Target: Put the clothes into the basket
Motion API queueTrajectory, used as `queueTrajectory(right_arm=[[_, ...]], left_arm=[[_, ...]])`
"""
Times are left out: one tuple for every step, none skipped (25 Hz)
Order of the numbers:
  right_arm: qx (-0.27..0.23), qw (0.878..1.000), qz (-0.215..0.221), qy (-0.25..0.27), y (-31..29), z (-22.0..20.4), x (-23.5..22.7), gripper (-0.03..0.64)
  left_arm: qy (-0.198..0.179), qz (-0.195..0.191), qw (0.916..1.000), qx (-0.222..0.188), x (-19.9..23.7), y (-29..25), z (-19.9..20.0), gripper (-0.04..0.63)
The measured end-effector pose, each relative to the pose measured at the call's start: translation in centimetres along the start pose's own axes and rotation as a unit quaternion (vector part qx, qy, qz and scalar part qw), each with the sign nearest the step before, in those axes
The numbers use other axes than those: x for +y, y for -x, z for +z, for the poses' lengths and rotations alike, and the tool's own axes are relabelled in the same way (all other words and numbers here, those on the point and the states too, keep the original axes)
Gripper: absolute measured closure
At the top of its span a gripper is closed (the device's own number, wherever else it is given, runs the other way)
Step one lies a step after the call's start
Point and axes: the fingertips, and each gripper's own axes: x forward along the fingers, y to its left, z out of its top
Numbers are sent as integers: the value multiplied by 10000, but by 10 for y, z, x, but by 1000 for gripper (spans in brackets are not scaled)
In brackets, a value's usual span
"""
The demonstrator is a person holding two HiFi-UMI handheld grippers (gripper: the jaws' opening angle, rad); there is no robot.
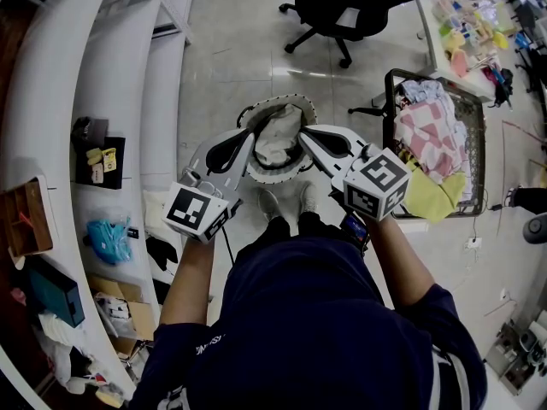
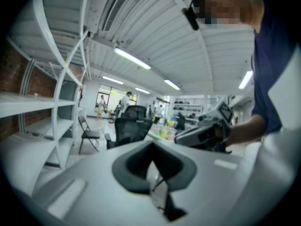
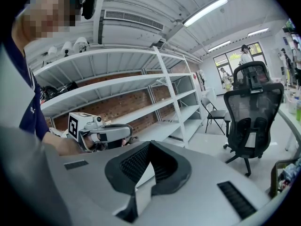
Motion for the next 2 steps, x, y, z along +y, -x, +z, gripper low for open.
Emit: queueTrajectory(right_arm=[[3,10000,3,-2,0,0,0,611],[7,10000,5,-4,-1,0,-1,611]], left_arm=[[3,2,10000,4,0,0,0,594],[6,3,10000,7,1,0,0,594]])
